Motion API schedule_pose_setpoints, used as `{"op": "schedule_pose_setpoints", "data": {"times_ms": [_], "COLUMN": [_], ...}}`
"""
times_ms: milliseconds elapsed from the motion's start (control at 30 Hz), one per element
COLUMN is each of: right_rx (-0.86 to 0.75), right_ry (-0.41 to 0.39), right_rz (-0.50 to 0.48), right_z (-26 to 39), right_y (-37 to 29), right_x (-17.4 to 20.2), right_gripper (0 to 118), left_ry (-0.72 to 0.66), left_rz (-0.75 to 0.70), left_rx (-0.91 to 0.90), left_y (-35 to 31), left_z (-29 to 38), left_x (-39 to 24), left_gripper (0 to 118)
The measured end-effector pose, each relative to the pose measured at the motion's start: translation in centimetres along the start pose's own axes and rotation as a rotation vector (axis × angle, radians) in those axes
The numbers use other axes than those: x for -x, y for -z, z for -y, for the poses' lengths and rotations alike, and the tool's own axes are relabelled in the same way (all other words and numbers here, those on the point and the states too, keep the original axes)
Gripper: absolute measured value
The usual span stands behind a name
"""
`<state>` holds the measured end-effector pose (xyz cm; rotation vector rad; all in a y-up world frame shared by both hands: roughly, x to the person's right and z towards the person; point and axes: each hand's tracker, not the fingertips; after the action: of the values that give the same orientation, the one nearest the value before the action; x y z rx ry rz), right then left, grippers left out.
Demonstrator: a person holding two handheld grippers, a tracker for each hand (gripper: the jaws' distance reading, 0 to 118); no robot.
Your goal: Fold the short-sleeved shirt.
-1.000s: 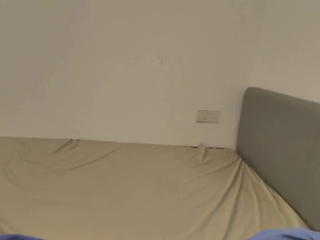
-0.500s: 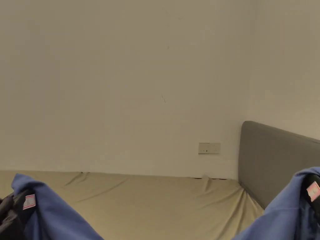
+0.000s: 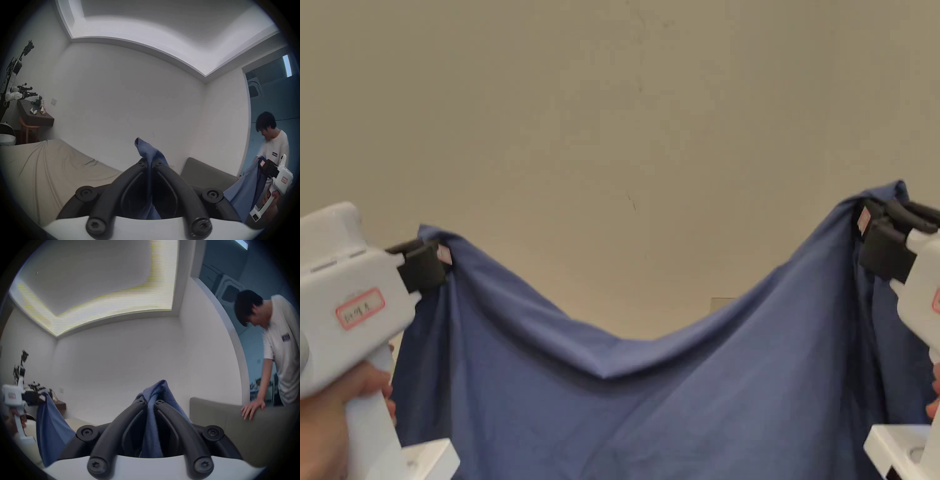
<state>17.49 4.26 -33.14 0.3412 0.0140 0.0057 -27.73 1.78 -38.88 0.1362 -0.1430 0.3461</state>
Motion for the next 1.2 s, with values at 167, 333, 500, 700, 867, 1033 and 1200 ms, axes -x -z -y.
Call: {"op": "schedule_pose_setpoints", "data": {"times_ms": [167,333,500,700,867,1033,1200], "right_rx": [0.003,-0.042,-0.03,0.113,0.218,0.28,0.373], "right_ry": [-0.075,-0.148,-0.169,-0.106,0.059,0.069,0.097], "right_rz": [0.003,0.031,0.009,-0.04,-0.07,-0.121,-0.151], "right_z": [-0.8,-1.9,0.1,6.1,10.2,11.6,12.6], "right_y": [5.6,7.4,6.2,2.8,-2.4,-10.2,-19.5], "right_x": [-0.1,0.1,0.2,0.1,-0.6,-0.4,-0.1], "right_gripper": [4,4,4,4,4,4,4], "left_ry": [-0.084,-0.114,-0.081,-0.074,-0.066,-0.036,0.067], "left_rz": [0.03,0.048,0.078,0.074,0.083,0.104,0.133], "left_rx": [-0.064,-0.146,-0.149,-0.062,-0.01,0.029,0.105], "left_y": [5.5,7.4,6.6,3.7,-0.9,-7.2,-16.7], "left_z": [-0.4,-0.5,1.8,7.6,11.0,11.7,13.1], "left_x": [1.0,1.0,0.8,1.5,2.1,2.5,3.0], "left_gripper": [4,4,4,4,4,4,4]}}
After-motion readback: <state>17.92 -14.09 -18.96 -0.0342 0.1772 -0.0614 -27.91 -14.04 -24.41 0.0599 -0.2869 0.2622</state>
